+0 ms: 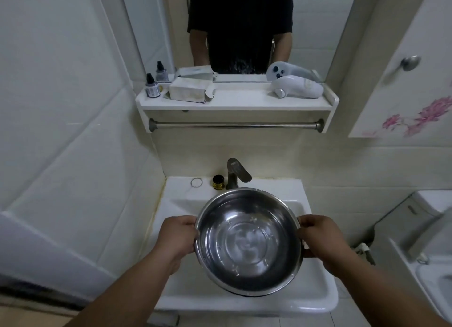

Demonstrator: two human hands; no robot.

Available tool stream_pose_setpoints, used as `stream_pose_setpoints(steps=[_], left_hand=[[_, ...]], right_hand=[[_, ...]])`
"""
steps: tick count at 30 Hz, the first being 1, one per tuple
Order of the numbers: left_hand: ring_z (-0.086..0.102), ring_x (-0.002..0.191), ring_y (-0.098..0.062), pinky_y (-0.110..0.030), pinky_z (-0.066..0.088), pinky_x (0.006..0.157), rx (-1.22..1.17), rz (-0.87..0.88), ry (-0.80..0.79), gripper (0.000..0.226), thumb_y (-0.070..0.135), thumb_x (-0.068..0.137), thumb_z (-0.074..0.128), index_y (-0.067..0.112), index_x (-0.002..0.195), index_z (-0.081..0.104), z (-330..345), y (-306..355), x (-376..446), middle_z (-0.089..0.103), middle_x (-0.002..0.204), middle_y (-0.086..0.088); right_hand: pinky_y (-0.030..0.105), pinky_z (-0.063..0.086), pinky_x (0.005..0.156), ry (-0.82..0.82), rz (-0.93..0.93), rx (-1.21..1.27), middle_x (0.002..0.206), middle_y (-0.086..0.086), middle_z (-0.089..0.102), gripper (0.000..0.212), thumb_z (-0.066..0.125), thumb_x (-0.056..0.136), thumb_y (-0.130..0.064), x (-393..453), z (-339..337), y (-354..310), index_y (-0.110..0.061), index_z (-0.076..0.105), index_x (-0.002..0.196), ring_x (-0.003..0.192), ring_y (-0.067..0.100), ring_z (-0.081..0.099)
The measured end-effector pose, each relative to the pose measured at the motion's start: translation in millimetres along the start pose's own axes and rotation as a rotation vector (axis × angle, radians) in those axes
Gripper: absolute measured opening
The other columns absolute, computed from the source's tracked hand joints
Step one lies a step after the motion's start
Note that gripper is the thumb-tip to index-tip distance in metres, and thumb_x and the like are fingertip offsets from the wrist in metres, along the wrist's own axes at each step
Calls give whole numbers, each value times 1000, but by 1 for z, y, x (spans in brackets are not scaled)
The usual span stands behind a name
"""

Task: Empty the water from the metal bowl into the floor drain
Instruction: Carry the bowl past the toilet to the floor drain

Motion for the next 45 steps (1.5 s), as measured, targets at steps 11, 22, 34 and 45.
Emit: stream_pose_setpoints(steps=[11, 22, 34, 45], left_hand=[[72, 62, -23, -32, 63, 57, -33, 31, 1, 36, -21, 82, 59, 6, 89, 82, 18, 25, -18, 78, 69, -11], [72, 52, -15, -27, 60, 50, -56, 48, -25, 36, -22, 82, 60, 6, 80, 83, 62, 43, -43, 76, 65, -7], [75, 57, -16, -29, 63, 53, -16, 65, -54, 35, -19, 87, 60, 7, 89, 83, 129, 53, -59, 81, 77, -12], [74, 56, -14, -28, 63, 52, 21, 79, -204, 36, -19, 90, 58, 8, 88, 81, 187, 69, -57, 75, 60, -1]], right_hand=[[39, 59, 57, -25, -30, 85, 74, 20, 54, 17, 59, 84, 17, -20, -37, -17, 10, 73, 92, 65, 31, 55], [44, 61, 64, -33, -48, 132, 77, 24, 60, 18, 57, 89, 16, -17, -89, -8, 10, 73, 93, 68, 33, 58], [40, 60, 56, 32, -39, 143, 59, 13, 62, 19, 57, 91, 14, -16, -155, 18, 5, 73, 88, 48, 21, 60], [35, 58, 53, 199, 33, 167, 59, 12, 61, 18, 59, 88, 12, -40, -202, 49, 4, 75, 84, 51, 21, 59]])
Point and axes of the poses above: each hand's wrist, its own x-axis towards the middle knuckle, its own z-axis out of the palm, y = z × x, the point moved 6 cm from there along x, towards the middle knuckle
